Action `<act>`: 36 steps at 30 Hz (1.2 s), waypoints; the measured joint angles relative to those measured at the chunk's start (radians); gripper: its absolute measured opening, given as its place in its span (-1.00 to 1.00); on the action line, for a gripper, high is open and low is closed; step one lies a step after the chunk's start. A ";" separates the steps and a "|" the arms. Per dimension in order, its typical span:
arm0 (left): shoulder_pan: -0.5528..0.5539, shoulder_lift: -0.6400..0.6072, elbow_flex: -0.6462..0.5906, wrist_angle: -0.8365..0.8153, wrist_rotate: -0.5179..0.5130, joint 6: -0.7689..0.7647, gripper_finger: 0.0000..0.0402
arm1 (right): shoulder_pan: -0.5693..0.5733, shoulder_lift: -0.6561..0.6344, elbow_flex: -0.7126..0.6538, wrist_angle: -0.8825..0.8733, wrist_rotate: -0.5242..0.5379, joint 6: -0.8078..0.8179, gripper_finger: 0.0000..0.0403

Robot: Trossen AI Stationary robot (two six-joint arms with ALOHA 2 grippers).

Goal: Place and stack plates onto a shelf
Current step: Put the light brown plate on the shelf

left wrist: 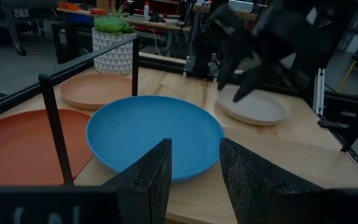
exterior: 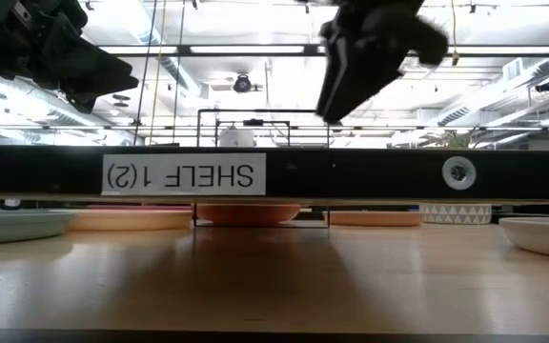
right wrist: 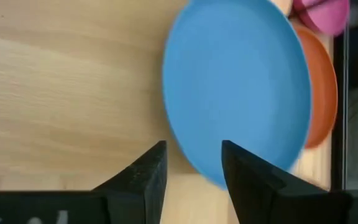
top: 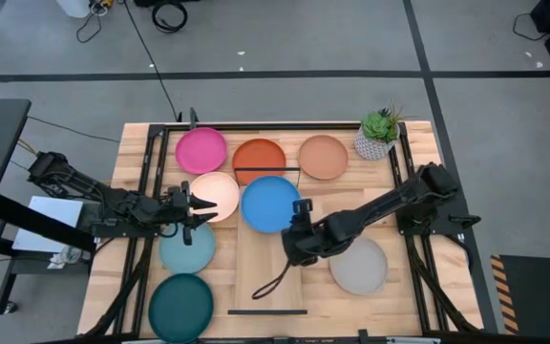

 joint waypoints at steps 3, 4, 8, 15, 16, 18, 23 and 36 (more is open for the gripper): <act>0.001 0.000 0.000 0.000 -0.009 0.000 -0.30 | 0.010 -0.039 0.000 -0.073 0.004 0.080 -0.19; 0.001 0.000 0.000 0.000 -0.014 0.000 -0.30 | 0.013 -0.053 -0.003 -0.102 0.016 0.099 -0.19; 0.001 0.000 0.000 -0.001 -0.019 0.000 -0.30 | 0.015 -0.127 -0.070 -0.151 0.055 0.148 -0.18; 0.001 0.000 0.000 -0.001 -0.020 0.000 -0.30 | -0.004 -0.306 -0.289 -0.122 0.138 0.238 -0.18; 0.001 0.000 0.000 -0.001 -0.021 0.000 -0.30 | -0.013 -0.332 -0.329 -0.103 0.149 0.239 -0.18; 0.001 0.000 0.000 -0.001 -0.031 0.001 -0.30 | -0.043 -0.379 -0.413 -0.021 0.158 0.222 -0.18; 0.001 0.000 0.000 -0.001 -0.060 0.001 -0.30 | -0.190 -0.447 -0.603 0.205 0.026 0.105 -0.18; 0.001 0.000 0.000 -0.008 -0.064 0.001 -0.30 | -0.638 -0.447 -0.787 0.588 -0.248 -0.354 -0.18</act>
